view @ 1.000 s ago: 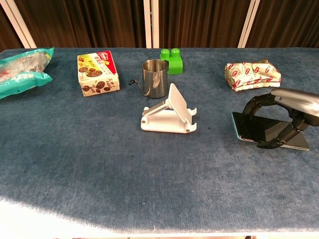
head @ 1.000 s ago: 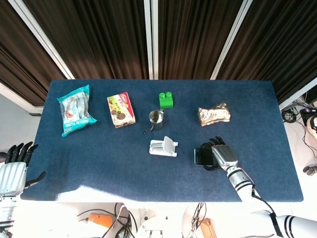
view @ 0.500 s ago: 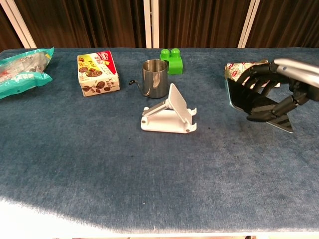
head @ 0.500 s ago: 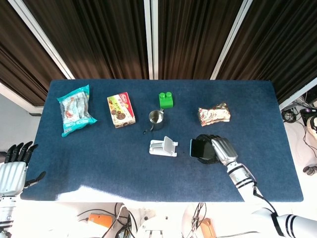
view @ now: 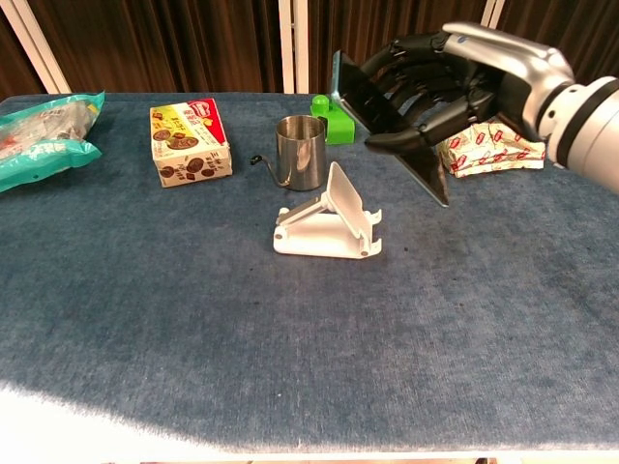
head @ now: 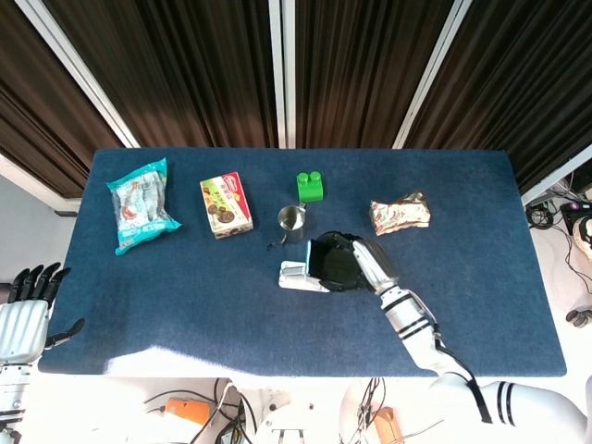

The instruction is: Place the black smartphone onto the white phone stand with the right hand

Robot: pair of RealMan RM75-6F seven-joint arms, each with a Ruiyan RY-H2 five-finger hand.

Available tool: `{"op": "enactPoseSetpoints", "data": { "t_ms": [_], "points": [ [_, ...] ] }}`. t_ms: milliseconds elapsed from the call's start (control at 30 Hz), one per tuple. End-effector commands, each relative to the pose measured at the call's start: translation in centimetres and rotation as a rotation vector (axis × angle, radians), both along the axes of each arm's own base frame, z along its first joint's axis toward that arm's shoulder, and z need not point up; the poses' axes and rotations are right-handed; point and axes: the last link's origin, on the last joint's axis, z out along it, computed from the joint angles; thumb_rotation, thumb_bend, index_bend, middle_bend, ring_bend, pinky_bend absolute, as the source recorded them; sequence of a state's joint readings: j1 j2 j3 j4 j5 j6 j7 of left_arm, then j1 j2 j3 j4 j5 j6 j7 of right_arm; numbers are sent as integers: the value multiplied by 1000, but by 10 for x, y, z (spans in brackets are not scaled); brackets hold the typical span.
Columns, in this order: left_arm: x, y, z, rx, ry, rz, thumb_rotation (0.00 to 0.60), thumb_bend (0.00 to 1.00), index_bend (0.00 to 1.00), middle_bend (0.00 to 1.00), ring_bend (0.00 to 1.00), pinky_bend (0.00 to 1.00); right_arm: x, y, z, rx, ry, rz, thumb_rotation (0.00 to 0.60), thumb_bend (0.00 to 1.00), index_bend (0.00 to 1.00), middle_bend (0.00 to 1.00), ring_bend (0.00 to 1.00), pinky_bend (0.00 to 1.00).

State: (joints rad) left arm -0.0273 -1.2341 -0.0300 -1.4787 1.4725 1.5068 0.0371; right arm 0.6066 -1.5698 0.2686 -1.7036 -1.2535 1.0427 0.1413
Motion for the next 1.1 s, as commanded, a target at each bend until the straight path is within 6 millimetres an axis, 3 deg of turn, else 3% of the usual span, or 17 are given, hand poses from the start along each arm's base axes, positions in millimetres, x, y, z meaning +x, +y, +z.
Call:
{"op": "enactPoseSetpoints", "data": {
  "t_ms": [33, 400, 833, 1100],
  "points": [
    [0, 1, 0, -1, 1, 0, 600, 118, 136, 75, 7, 0, 13, -1, -19, 15, -49, -27, 600, 432, 656, 482, 369, 422],
    [-3, 3, 0, -6, 0, -2, 600, 119, 137, 75, 7, 0, 28, -3, -49, 19, -124, -77, 600, 433, 622, 441, 317, 373],
    [-5, 4, 0, -6, -6, -1, 600, 118, 137, 75, 7, 0, 26, -3, -62, 47, -164, -90, 600, 432, 575, 405, 271, 336],
    [-7, 3, -1, -5, -9, 3, 600, 119, 137, 75, 7, 0, 23, -3, -67, 59, -172, -97, 600, 432, 446, 338, 205, 292]
  ]
}}
